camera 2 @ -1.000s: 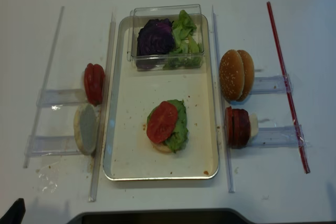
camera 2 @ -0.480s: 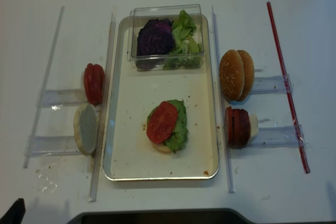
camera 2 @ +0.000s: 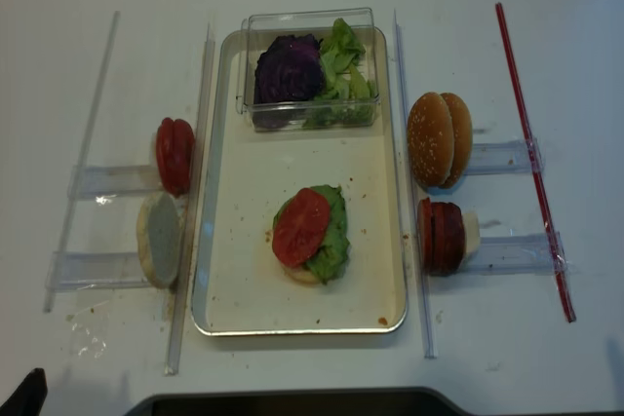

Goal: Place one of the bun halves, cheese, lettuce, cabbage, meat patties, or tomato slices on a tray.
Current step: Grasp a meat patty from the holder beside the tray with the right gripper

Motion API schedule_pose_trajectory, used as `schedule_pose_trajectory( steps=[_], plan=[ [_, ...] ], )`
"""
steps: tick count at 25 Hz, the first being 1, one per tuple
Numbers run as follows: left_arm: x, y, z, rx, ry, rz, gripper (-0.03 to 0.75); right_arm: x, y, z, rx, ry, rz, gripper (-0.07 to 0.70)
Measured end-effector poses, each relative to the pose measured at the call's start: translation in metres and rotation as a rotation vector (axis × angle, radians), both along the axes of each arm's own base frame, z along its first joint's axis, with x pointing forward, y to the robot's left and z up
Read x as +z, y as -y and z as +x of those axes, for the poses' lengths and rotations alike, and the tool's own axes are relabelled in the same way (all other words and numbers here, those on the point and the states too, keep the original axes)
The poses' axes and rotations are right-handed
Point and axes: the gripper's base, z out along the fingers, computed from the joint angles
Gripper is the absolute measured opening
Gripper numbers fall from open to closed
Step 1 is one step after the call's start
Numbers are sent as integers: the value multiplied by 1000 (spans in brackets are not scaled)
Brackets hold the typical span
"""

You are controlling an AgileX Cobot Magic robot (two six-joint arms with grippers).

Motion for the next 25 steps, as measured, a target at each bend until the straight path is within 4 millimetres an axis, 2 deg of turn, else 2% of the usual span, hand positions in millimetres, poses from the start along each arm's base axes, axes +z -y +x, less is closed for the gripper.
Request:
schedule_pose_trajectory(
  steps=[21,25],
  plan=[
    [0,0,0,0,0,0,440,0,0,0,3,4,-5,517],
    [0,0,0,0,0,0,440,8,0,-1,1,47,-6,517]
  ],
)
